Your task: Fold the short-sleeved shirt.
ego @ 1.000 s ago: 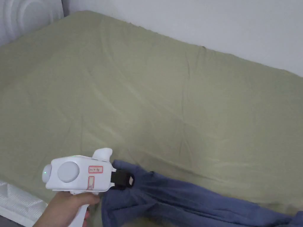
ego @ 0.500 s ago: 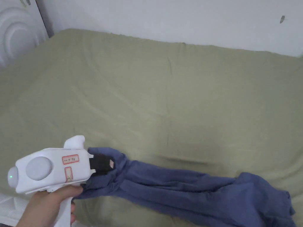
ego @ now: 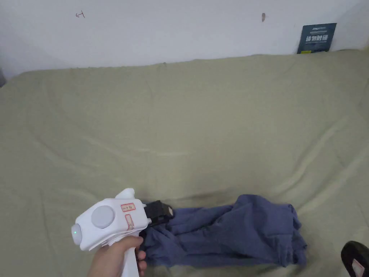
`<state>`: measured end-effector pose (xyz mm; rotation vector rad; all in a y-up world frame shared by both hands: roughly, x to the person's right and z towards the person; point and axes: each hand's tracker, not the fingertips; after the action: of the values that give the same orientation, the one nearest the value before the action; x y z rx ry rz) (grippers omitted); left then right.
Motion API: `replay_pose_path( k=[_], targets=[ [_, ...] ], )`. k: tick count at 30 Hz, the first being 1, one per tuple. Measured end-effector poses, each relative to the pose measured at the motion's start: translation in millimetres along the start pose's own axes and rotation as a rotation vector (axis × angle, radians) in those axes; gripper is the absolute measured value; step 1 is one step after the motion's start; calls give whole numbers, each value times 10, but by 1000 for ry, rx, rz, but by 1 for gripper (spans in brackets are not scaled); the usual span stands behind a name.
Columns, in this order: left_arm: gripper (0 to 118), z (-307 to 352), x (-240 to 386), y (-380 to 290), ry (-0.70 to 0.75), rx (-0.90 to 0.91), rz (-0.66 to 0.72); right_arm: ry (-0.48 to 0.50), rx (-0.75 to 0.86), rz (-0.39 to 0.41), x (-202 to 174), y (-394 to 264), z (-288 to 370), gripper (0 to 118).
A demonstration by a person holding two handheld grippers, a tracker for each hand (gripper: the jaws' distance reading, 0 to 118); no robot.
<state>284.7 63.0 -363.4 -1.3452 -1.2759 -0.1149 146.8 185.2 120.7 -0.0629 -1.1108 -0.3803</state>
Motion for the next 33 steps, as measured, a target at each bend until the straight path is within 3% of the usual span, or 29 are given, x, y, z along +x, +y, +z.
replay_pose_path(
  k=[5,7,9,10,12,15,23,26,30,33],
  targets=[
    [101,896,137,-78,-152,284,-110,-4,-6,21,71,-18,-24,1],
    [101,1162,24,-118,-105,360,-118,0,-11,19,84,-46,-46,1],
    [96,1207,-96,-149,33,344,-126,3,-18,12,95,-81,-74,1],
    [78,1160,-168,-160,63,312,-119,3,-23,10,98,-97,-87,1],
    [4,982,-247,-195,26,239,-106,8,-33,4,91,-123,-101,1],
    [4,592,-235,-267,95,189,-97,12,-38,-1,84,-138,-98,1],
    [4,-278,482,-621,-66,29,-212,-26,-38,16,181,-108,-23,1],
    [4,-489,580,-703,5,4,-256,-43,-39,9,249,-85,-14,1],
    [4,-294,500,-700,-43,55,-264,-52,-38,3,292,-52,-9,1],
    [4,386,665,-814,-66,218,-515,-36,-43,26,254,-37,-28,1]
  ],
)
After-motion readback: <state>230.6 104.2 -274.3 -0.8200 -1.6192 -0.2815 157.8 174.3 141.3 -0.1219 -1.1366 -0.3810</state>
